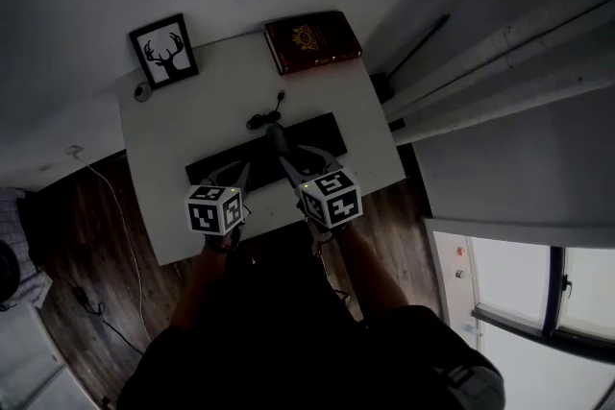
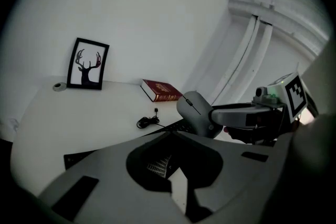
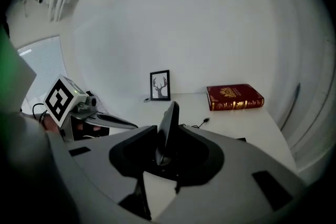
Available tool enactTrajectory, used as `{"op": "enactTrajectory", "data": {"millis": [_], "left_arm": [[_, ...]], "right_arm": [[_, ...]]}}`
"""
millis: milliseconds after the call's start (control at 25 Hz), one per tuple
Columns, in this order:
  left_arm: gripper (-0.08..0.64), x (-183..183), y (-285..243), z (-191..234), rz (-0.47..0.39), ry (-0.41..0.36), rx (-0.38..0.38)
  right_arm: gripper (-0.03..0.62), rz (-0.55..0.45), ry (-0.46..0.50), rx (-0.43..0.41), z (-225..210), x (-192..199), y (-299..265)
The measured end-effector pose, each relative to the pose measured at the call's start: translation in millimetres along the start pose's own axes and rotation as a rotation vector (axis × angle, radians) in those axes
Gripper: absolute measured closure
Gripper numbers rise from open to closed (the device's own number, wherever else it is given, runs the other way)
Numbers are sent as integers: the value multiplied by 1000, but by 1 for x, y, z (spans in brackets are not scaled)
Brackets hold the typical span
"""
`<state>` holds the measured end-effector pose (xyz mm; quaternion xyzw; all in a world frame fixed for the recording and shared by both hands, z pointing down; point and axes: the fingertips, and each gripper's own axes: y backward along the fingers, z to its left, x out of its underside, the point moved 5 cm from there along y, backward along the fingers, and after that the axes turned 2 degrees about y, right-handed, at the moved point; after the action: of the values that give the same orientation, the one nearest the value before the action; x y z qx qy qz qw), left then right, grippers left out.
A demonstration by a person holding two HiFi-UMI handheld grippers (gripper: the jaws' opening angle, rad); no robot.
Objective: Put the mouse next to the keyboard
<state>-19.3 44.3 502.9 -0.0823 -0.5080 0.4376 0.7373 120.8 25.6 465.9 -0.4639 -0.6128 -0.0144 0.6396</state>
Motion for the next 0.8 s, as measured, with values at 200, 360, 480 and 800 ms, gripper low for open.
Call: {"op": "enactTrajectory", "data": {"millis": [200, 360, 480, 800], "left_arm": [[558, -1, -46, -41, 37, 7, -24], [558, -3, -77, -61, 62, 13, -41], [558, -3, -99, -75, 73, 19, -50], [558, -4, -145, -109, 101, 24, -51]], "right_arm": [[460, 14, -23, -53, -56, 15, 14], [460, 11, -44, -73, -94, 23, 18], [460, 20, -56, -86, -118, 29, 21], [460, 59, -88, -91, -178, 47, 32]]}}
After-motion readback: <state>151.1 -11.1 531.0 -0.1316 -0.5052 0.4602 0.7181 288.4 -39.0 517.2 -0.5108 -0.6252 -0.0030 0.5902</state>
